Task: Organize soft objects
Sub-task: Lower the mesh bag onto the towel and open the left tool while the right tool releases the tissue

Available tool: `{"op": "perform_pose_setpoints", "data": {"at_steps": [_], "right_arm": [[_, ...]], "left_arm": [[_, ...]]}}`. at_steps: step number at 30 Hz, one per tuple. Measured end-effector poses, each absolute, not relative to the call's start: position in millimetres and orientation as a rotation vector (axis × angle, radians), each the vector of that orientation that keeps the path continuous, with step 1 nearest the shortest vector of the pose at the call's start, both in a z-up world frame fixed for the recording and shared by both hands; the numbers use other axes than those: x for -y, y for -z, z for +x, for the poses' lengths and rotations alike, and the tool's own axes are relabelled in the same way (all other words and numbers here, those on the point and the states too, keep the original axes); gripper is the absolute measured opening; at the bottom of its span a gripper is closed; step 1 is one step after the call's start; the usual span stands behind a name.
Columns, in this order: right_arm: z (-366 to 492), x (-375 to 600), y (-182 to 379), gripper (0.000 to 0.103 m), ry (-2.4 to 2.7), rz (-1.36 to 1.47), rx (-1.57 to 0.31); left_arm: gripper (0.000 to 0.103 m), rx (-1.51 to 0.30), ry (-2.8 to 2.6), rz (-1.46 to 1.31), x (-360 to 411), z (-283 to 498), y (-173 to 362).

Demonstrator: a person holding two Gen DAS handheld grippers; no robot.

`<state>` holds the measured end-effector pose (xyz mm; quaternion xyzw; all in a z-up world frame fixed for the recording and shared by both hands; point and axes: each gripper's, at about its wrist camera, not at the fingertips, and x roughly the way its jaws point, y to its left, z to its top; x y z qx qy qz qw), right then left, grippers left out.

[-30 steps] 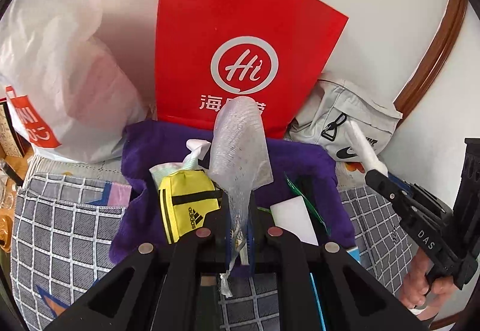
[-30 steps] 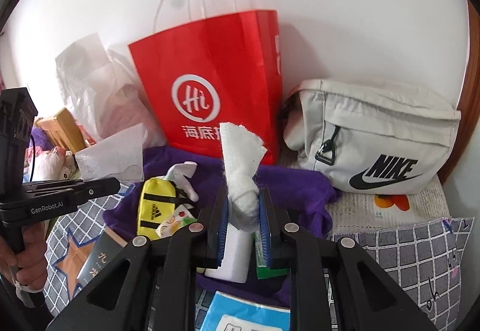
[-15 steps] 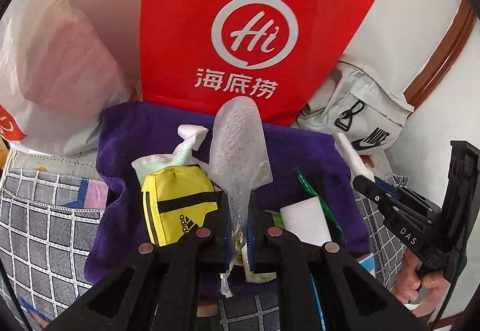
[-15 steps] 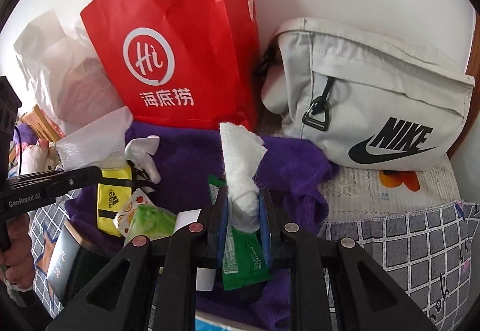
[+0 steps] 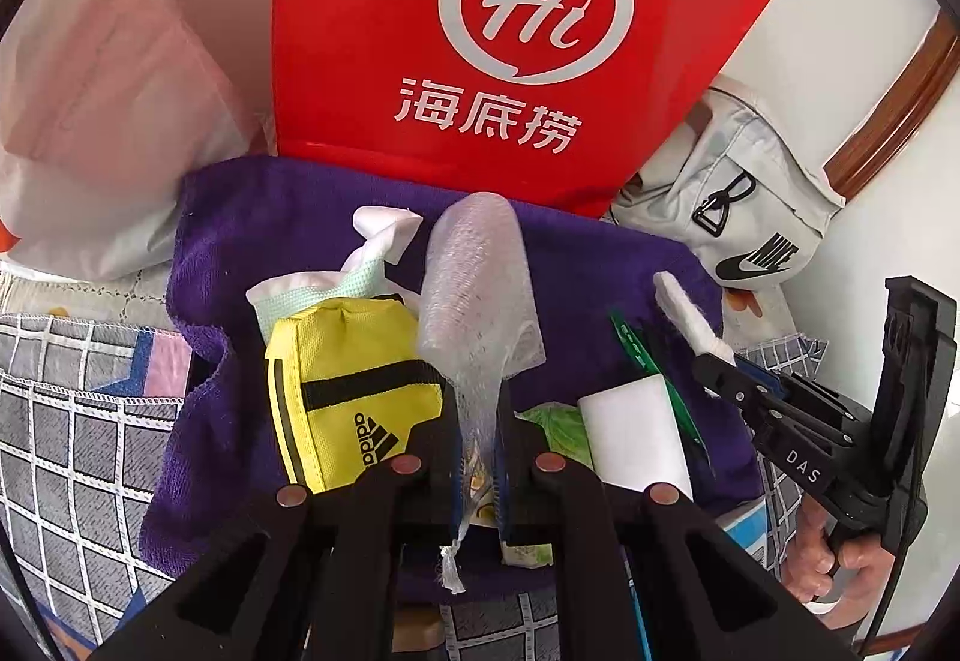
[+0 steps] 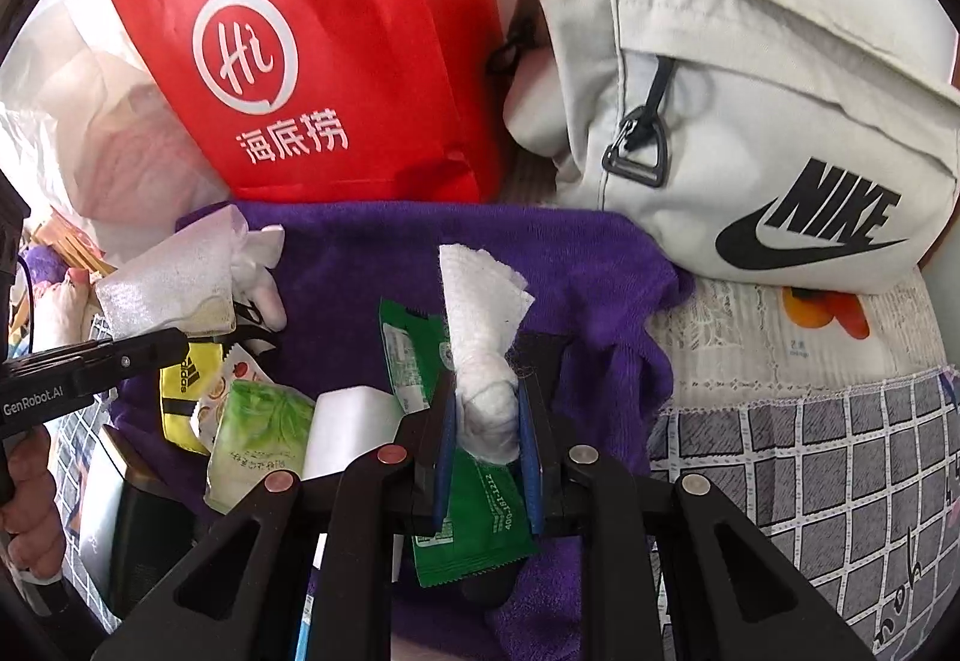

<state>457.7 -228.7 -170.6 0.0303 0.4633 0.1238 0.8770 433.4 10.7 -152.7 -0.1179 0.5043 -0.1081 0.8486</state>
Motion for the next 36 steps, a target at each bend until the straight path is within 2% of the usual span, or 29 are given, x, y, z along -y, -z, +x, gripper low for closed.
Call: {"op": "perform_pose_setpoints", "data": {"at_steps": [30, 33, 36], "right_arm": [[462, 211, 190, 0.021, -0.286, 0.058, -1.019], [462, 210, 190, 0.028, -0.301, 0.055, -1.024], [461, 210, 188, 0.035, -0.302, 0.062, -1.014]], "left_arm": [[0.008, -1.126, 0.212, -0.229, -9, 438, 162], [0.012, -1.136, 0.213, -0.238, -11, 438, 162], [0.025, -1.139, 0.216, -0.246, -12, 438, 161]]}}
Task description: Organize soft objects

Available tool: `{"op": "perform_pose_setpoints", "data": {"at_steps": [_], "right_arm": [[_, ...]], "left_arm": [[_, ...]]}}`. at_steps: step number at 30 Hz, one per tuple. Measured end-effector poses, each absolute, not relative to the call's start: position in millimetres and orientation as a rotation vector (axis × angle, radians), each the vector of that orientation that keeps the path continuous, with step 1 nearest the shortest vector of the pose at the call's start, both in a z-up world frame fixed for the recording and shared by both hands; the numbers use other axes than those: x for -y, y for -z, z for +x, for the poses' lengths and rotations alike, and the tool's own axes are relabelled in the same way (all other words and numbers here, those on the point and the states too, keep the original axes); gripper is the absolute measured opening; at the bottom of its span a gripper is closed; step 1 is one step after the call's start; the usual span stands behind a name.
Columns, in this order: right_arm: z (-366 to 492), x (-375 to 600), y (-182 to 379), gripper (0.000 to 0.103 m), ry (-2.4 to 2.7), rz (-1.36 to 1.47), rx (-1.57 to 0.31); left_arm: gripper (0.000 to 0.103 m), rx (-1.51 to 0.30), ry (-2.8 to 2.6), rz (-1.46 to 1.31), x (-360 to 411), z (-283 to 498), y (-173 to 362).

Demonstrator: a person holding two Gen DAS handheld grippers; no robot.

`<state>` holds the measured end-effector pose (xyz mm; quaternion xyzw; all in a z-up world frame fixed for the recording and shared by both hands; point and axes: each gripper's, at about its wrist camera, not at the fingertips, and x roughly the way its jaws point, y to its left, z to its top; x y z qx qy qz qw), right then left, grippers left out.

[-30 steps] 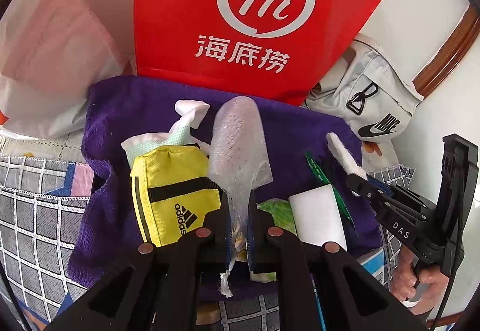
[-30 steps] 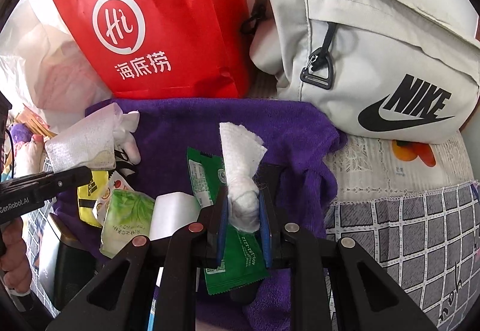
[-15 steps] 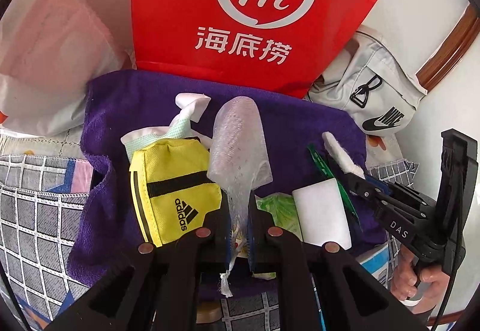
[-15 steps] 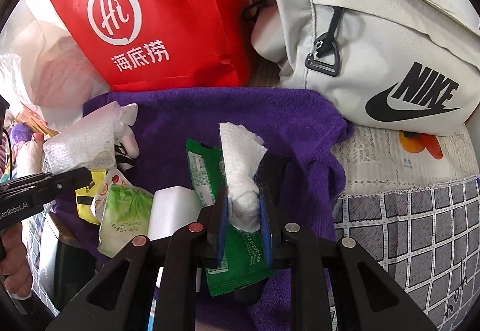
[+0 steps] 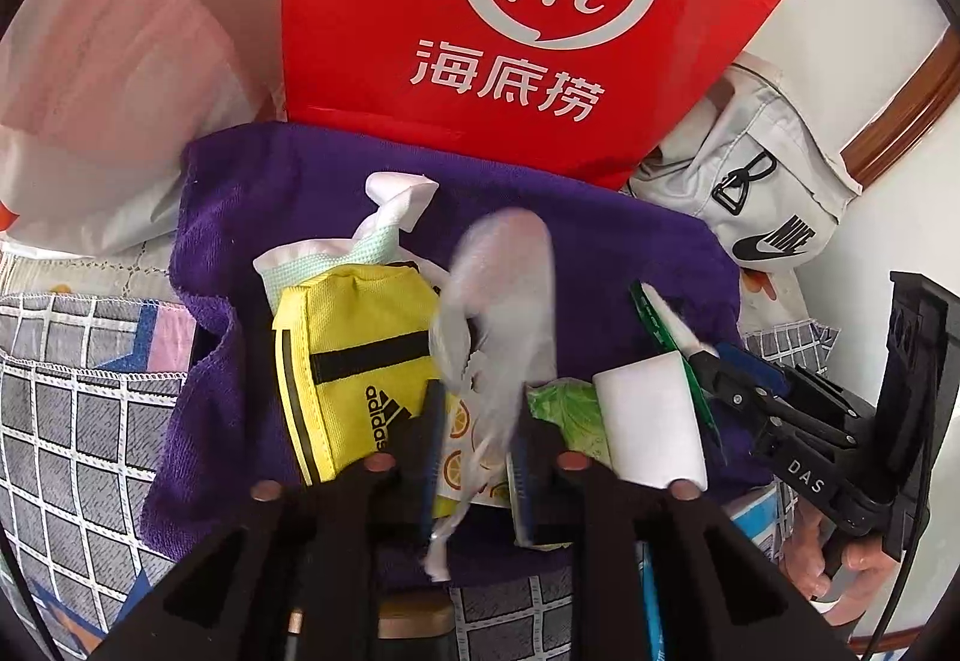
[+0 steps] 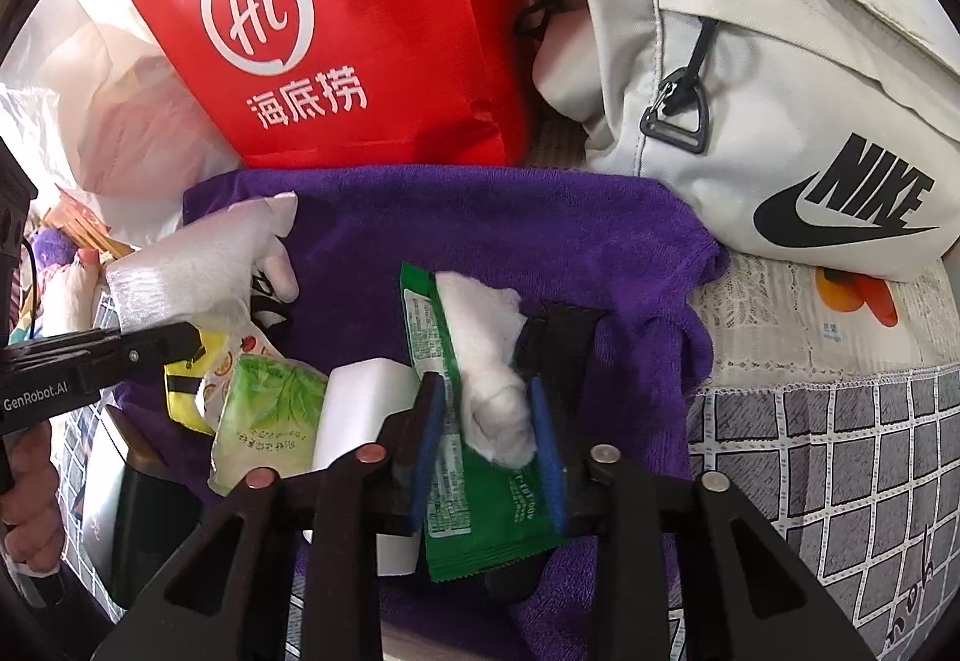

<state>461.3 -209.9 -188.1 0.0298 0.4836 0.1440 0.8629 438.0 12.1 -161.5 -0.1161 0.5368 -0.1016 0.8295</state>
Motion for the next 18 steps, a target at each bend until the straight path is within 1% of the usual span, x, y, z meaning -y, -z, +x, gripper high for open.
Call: {"op": "perform_pose_setpoints", "data": {"at_steps": [1, 4, 5, 6, 7, 8, 9, 18], "right_arm": [[460, 211, 187, 0.04, -0.305, 0.063, -1.012], [457, 214, 181, 0.047, -0.305, 0.067, -0.998], [456, 215, 179, 0.049, -0.304, 0.07, -0.99], [455, 216, 176, 0.054, -0.31, 0.079, -0.983], [455, 217, 174, 0.056, -0.317, 0.086, -0.978], [453, 217, 171, 0.056, -0.325, 0.093, -0.97], [452, 217, 169, 0.056, -0.325, 0.096, -0.966], [427, 210, 134, 0.057, -0.348, 0.063, -0.894]], "left_arm": [[0.029, -1.139, 0.213, -0.248, -13, 438, 161], [0.043, -1.139, 0.191, -0.238, -15, 437, 159], [0.045, -1.137, 0.187, -0.239, -16, 437, 158], [0.046, -1.132, 0.186, -0.242, -17, 436, 157], [0.047, -1.128, 0.186, -0.245, -19, 436, 155], [0.05, -1.128, 0.183, -0.245, -20, 435, 154], [0.051, -1.125, 0.176, -0.243, -21, 435, 152], [0.055, -1.108, 0.136, -0.207, -23, 429, 140]]}}
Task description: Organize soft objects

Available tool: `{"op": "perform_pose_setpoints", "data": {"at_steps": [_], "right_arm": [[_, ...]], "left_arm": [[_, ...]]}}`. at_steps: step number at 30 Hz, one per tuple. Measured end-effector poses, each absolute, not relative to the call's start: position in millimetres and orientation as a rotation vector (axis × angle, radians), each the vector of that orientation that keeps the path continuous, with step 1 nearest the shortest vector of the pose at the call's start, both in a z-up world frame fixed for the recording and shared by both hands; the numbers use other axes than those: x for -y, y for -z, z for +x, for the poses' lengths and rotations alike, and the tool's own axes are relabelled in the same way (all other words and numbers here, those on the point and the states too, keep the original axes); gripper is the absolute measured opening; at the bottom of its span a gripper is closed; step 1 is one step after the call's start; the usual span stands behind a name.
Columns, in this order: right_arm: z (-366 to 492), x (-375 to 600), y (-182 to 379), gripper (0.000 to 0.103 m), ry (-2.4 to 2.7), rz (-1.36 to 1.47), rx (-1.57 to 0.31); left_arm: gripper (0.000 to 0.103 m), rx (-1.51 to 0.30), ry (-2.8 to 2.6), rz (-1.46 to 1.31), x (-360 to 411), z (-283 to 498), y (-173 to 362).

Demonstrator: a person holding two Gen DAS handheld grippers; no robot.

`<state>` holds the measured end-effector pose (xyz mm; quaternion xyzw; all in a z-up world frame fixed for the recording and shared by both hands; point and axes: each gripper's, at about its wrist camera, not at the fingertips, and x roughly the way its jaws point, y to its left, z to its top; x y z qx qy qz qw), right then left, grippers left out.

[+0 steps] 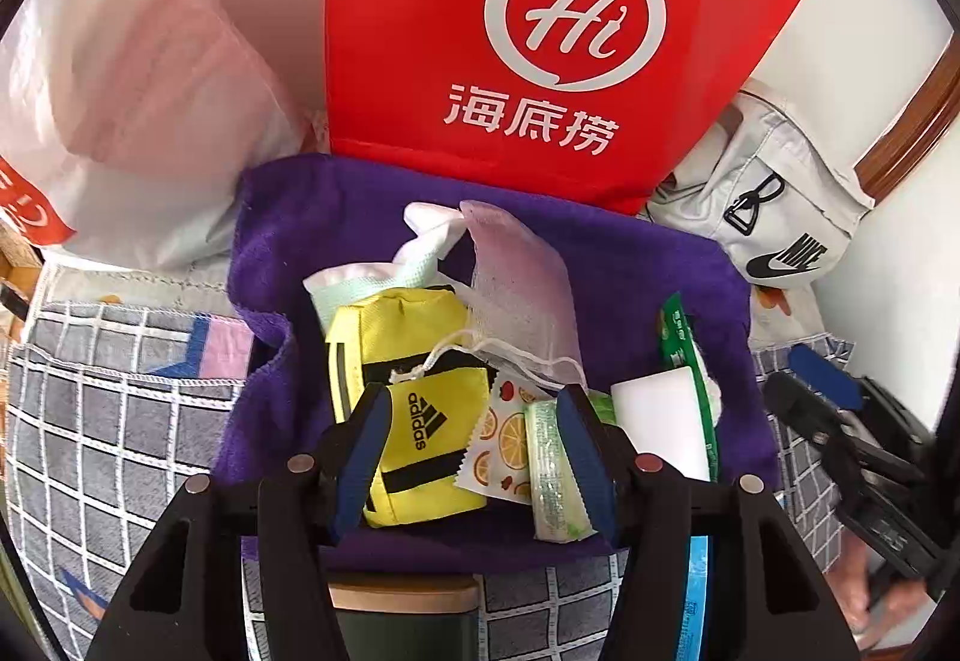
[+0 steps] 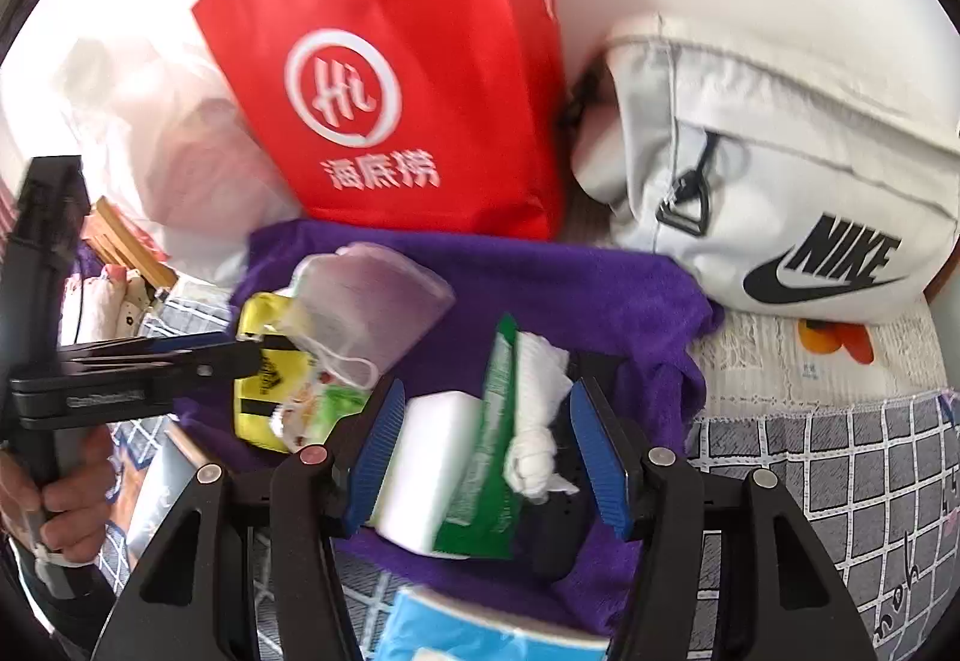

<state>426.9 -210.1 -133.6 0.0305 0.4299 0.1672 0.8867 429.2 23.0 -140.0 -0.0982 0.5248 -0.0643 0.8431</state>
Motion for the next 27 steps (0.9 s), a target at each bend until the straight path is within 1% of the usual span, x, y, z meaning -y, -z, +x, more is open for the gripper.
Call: {"op": "perform_pose_setpoints", "data": {"at_steps": [4, 8, 10, 15, 19, 20, 22, 23, 25, 27], "right_arm": [[413, 207, 114, 0.057, -0.317, 0.064, -0.852], [397, 208, 101, 0.057, -0.307, 0.101, -0.853], [390, 209, 99, 0.057, -0.293, 0.108, -0.867], [356, 209, 94, 0.057, -0.281, 0.096, -0.887], [319, 211, 86, 0.058, -0.275, 0.113, -0.877], [307, 211, 83, 0.06, -0.264, 0.105, -0.874], [284, 208, 75, 0.069, -0.241, 0.076, -0.857], [269, 207, 70, 0.07, -0.232, 0.059, -0.839], [240, 206, 61, 0.08, -0.225, 0.053, -0.806], [219, 207, 56, 0.083, -0.223, 0.062, -0.789]], "left_arm": [[0.055, -1.09, 0.134, -0.213, -24, 424, 130], [0.056, -1.03, 0.106, -0.191, -24, 410, 109], [0.057, -1.033, 0.119, -0.197, -24, 402, 104], [0.057, -1.033, 0.121, -0.209, -26, 371, 91], [0.061, -0.996, 0.042, -0.189, -29, 331, 76], [0.064, -0.984, 0.035, -0.178, -28, 321, 73], [0.065, -0.962, 0.025, -0.166, -26, 298, 66], [0.066, -0.954, 0.026, -0.159, -25, 285, 63], [0.067, -0.943, 0.032, -0.149, -23, 265, 57], [0.068, -0.924, 0.043, -0.146, -21, 241, 48]]}}
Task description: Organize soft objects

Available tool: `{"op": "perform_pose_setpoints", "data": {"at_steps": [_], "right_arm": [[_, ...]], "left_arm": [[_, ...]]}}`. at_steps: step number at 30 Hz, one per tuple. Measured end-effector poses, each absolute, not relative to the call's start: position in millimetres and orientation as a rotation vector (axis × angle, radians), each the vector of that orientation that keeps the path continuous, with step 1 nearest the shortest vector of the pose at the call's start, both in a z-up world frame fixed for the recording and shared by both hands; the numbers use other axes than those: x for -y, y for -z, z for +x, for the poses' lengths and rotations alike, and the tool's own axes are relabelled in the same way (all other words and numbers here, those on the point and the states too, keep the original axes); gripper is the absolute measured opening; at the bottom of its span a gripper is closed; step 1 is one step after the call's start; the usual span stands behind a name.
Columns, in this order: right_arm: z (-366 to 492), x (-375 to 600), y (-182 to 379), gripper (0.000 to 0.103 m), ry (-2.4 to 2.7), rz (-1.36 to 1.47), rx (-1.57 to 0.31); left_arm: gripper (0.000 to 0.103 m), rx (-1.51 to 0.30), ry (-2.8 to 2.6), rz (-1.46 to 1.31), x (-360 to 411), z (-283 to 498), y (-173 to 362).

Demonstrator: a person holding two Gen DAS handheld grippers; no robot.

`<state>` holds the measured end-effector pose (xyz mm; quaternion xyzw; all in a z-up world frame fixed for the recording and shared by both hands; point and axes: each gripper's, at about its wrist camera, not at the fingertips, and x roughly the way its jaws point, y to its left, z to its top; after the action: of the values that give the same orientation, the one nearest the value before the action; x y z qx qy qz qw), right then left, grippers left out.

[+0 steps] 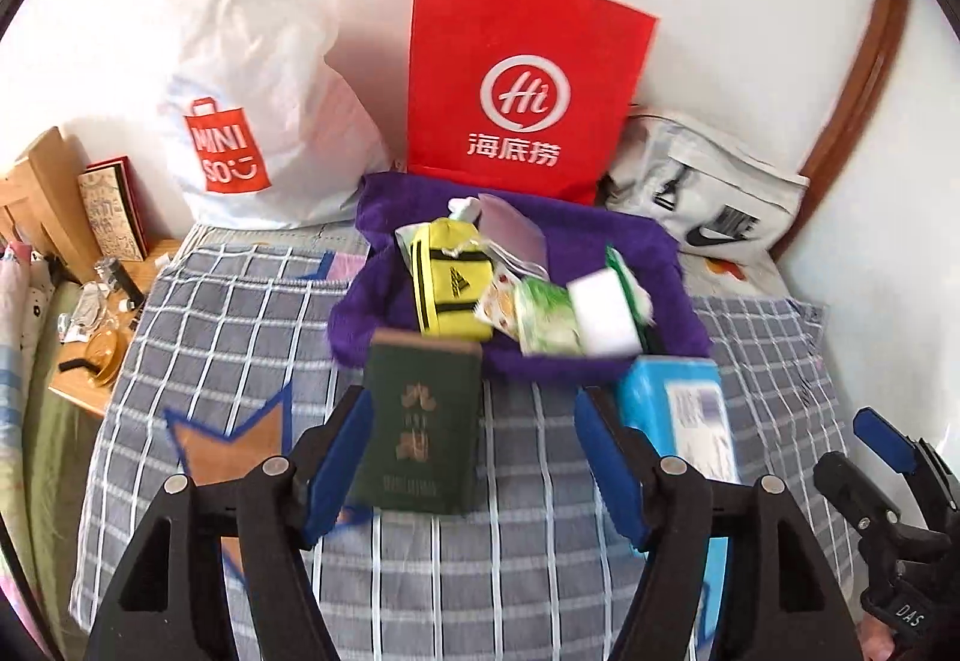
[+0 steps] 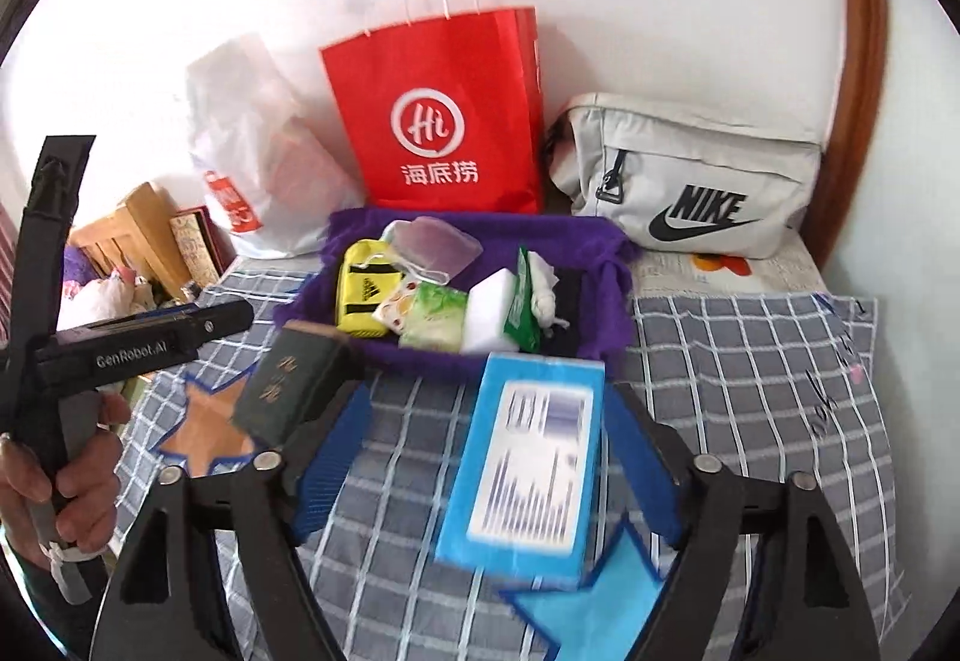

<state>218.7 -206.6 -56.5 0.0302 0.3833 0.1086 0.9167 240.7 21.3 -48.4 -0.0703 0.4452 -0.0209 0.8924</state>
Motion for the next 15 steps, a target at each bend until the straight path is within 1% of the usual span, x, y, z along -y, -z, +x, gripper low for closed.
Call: {"op": "perform_pose_setpoints", "data": {"at_steps": [1, 4, 6, 8, 12, 13, 15], "right_arm": [[208, 207, 55, 0.086, -0.224, 0.064, -0.785], [178, 210, 54, 0.091, -0.217, 0.063, -0.783], [159, 213, 55, 0.091, -0.205, 0.07, -0.786], [143, 216, 55, 0.094, -0.199, 0.079, -0.786], [114, 219, 54, 0.097, -0.179, 0.083, -0.782], [107, 219, 53, 0.097, -0.183, 0.083, -0.778], [94, 219, 51, 0.097, -0.18, 0.078, -0.768]], "left_arm": [[0.068, -0.911, 0.045, -0.146, -22, 231, 44], [0.077, -0.864, 0.032, -0.139, -20, 197, 33], [0.079, -0.841, 0.031, -0.132, -17, 175, 27], [0.087, -0.832, 0.046, -0.126, -14, 157, 24], [0.091, -0.808, 0.032, -0.091, -3, 124, 19], [0.094, -0.805, 0.028, -0.082, -1, 119, 18], [0.094, -0.801, 0.035, -0.061, 4, 105, 14]]}}
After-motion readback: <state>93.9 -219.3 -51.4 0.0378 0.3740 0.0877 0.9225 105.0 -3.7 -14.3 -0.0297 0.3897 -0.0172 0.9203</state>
